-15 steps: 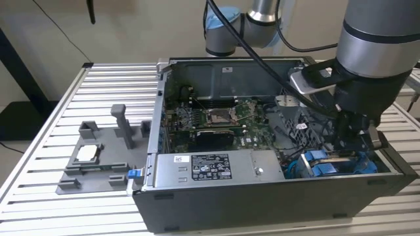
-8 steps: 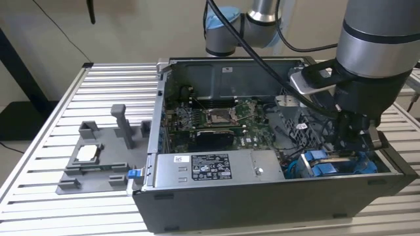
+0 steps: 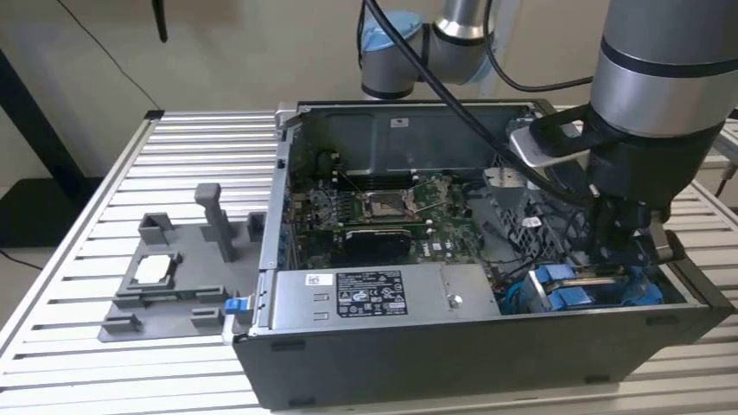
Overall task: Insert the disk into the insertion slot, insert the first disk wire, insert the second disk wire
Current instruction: 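Insert the second disk wire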
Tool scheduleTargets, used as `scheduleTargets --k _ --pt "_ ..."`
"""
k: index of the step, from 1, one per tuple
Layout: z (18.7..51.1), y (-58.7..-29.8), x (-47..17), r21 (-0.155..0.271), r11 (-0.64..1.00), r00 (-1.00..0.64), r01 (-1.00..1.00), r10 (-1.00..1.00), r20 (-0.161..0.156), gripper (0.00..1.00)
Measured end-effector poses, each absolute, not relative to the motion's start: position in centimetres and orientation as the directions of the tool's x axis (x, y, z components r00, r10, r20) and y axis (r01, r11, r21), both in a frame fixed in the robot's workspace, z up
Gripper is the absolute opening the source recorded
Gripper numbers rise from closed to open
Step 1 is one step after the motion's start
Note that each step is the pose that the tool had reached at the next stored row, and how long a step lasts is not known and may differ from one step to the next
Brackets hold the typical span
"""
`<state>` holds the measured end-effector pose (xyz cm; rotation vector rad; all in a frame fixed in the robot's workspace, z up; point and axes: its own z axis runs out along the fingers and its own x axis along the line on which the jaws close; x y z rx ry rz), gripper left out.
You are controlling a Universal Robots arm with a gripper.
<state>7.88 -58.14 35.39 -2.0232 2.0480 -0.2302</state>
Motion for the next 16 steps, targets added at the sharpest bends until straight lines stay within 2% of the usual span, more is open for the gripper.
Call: scheduleTargets --k 7,16 --pt "35.0 -58.0 7.7 -0.349 0.022 0.002 -0.937 -0.998 -0.068 0.16" --pt "33.8 -57.7 6.8 -0.371 0.021 0.004 -0.928 -0.998 -0.065 0.16"
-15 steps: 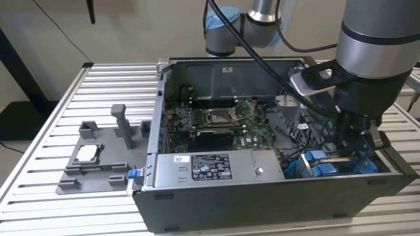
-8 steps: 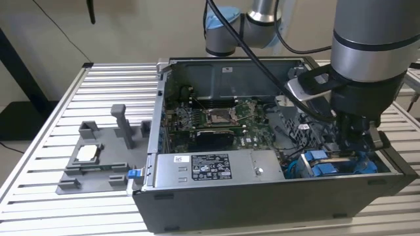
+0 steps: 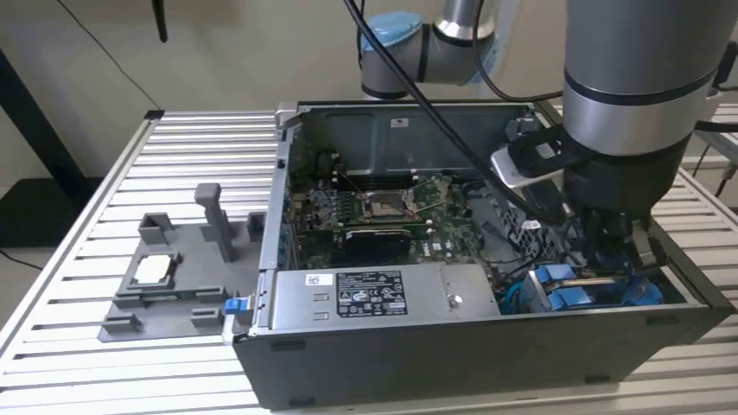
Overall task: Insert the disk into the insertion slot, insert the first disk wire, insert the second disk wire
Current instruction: 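Insert the second disk wire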
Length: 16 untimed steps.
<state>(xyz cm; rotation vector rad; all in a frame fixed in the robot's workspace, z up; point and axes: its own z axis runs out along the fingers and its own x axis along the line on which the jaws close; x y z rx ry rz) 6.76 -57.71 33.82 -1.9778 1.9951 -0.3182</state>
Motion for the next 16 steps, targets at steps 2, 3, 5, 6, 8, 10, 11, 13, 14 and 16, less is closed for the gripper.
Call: scheduleTargets --k 2,3,5,6,8,10,11,13,14,16 --pt "33.66 -57.66 6.72 -0.378 0.02 0.004 -0.926 -0.998 -0.064 0.16" --pt "33.56 -57.66 6.72 -0.382 0.02 0.005 -0.924 -0.998 -0.064 0.16" --pt "33.36 -57.65 6.72 -0.39 0.02 0.005 -0.921 -0.998 -0.064 0.16" --pt "33.25 -57.64 6.72 -0.394 0.02 0.005 -0.919 -0.998 -0.064 0.16" --pt "33.08 -57.61 6.66 -0.4 0.02 0.006 -0.916 -0.998 -0.064 0.16" --pt "32.96 -57.57 6.55 -0.403 0.02 0.006 -0.915 -0.998 -0.064 0.16" --pt "32.85 -57.53 6.46 -0.406 0.02 0.006 -0.914 -0.998 -0.064 0.16" --pt "32.82 -57.47 6.42 -0.407 0.02 0.006 -0.913 -0.998 -0.064 0.16" --pt "32.81 -57.44 6.42 -0.407 0.02 0.006 -0.913 -0.998 -0.064 0.16" --pt "32.78 -57.42 6.41 -0.408 0.02 0.006 -0.913 -0.998 -0.064 0.16"
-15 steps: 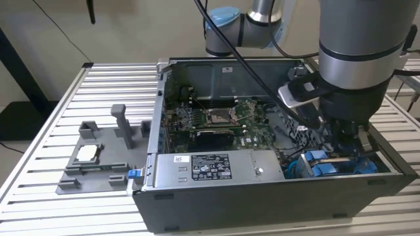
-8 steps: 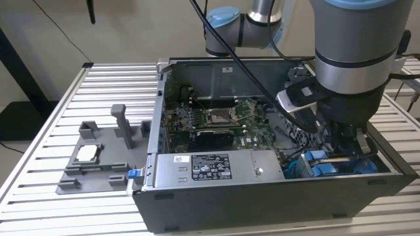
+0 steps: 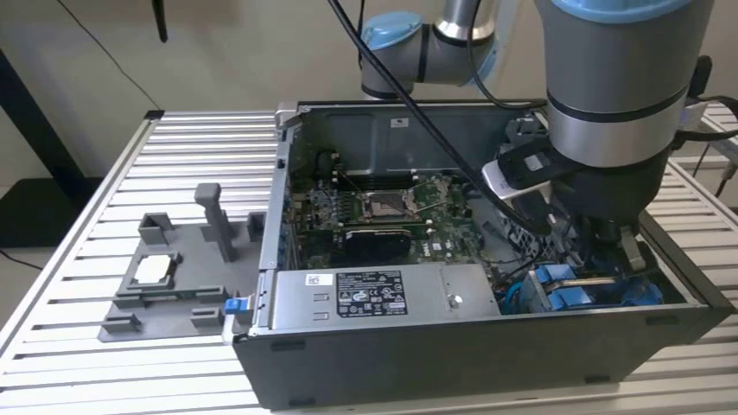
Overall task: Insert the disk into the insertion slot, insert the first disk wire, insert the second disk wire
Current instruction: 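Insert the second disk wire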
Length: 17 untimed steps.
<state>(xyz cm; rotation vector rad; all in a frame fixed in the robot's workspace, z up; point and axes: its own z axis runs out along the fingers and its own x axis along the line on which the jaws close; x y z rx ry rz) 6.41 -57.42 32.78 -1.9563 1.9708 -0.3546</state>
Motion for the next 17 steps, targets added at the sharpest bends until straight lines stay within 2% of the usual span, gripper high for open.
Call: scheduleTargets --k 17 --pt "32.09 -57.41 6.42 -0.415 0.02 0.007 -0.91 -0.998 -0.064 0.18"
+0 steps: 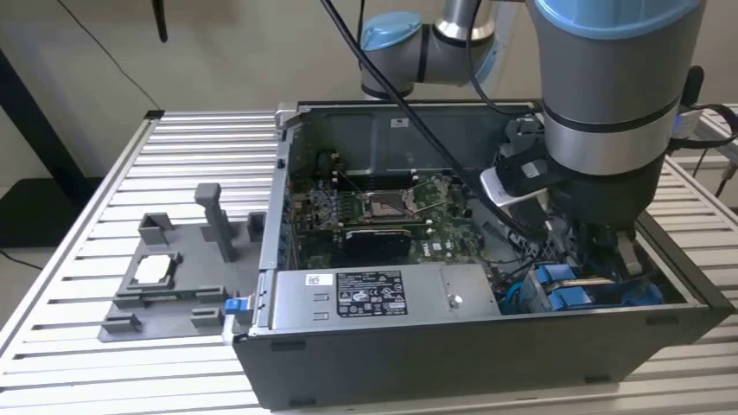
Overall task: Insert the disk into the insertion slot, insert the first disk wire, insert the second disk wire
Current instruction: 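Insert the second disk wire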
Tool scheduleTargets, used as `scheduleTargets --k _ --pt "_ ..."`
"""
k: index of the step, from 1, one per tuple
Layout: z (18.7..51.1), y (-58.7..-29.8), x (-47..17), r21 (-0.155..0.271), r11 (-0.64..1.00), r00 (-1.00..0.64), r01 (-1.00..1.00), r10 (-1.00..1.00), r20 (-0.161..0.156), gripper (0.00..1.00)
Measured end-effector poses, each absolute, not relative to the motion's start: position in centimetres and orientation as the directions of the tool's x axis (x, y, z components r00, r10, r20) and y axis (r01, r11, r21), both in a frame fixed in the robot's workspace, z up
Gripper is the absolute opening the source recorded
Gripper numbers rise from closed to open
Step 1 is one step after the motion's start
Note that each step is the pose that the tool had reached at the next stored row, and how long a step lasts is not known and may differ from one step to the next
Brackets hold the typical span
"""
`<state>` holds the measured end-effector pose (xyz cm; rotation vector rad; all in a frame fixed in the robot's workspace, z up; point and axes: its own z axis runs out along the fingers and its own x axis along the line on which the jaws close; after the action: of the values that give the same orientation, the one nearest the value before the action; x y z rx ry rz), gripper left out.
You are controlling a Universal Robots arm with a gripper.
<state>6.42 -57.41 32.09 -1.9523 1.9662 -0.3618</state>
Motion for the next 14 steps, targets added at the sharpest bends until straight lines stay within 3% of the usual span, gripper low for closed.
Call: scheduleTargets --k 1,14 --pt "32.1 -57.4 6.4 -0.414 0.02 0.007 -0.91 -0.998 -0.064 0.24" --pt "35.3 -57.4 6.4 -0.412 0.021 0.006 -0.911 -0.998 -0.064 0.24"
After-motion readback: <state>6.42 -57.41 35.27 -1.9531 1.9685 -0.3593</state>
